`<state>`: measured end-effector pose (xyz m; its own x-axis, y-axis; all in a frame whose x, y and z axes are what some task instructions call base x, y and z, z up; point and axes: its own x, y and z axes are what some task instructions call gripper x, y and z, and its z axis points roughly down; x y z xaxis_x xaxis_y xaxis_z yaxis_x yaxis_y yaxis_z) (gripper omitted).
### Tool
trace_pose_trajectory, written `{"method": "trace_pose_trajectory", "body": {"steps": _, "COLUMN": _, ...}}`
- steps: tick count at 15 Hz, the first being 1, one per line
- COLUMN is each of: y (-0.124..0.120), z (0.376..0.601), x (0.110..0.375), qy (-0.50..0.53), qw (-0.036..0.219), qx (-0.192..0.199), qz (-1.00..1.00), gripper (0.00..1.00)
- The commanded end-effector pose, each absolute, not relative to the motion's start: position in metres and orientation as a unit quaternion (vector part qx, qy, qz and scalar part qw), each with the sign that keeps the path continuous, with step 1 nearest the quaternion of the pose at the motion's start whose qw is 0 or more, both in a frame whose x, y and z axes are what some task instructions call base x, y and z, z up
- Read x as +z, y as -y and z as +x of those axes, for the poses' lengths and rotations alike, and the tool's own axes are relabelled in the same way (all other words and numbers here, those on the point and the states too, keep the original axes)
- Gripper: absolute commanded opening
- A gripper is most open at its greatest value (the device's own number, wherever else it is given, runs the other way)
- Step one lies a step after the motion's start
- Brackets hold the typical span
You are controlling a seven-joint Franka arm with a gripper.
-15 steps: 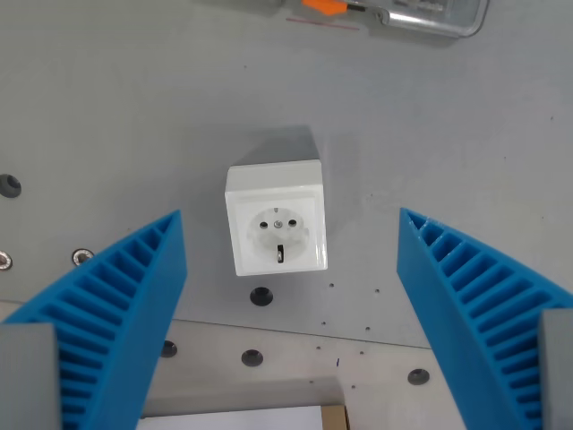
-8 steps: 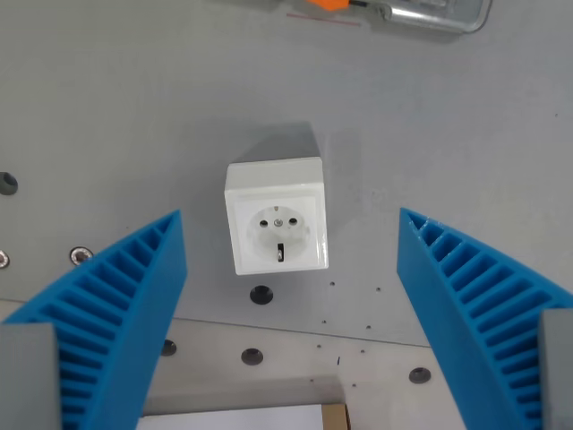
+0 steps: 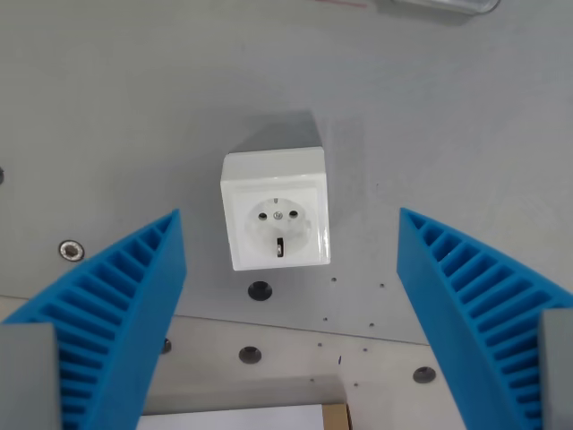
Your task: Move above the white socket
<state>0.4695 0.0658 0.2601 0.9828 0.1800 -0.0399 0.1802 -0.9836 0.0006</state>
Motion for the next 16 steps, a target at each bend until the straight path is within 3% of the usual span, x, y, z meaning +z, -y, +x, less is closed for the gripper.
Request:
{"method": "trace_pose_trajectory", "body": {"steps": 1, "y": -0.067, "z": 0.46, "x": 0.248, "qy": -0.108, "qw": 0.007, "qx": 0.033, "qz": 0.994, "gripper": 1.0}}
{"method": "trace_pose_trajectory", "body": {"steps": 16, "y": -0.067, "z": 0.436, "x": 0.2, "qy": -0.118, "qw": 0.014, "qx": 0.035, "qz": 0.992, "gripper": 1.0}}
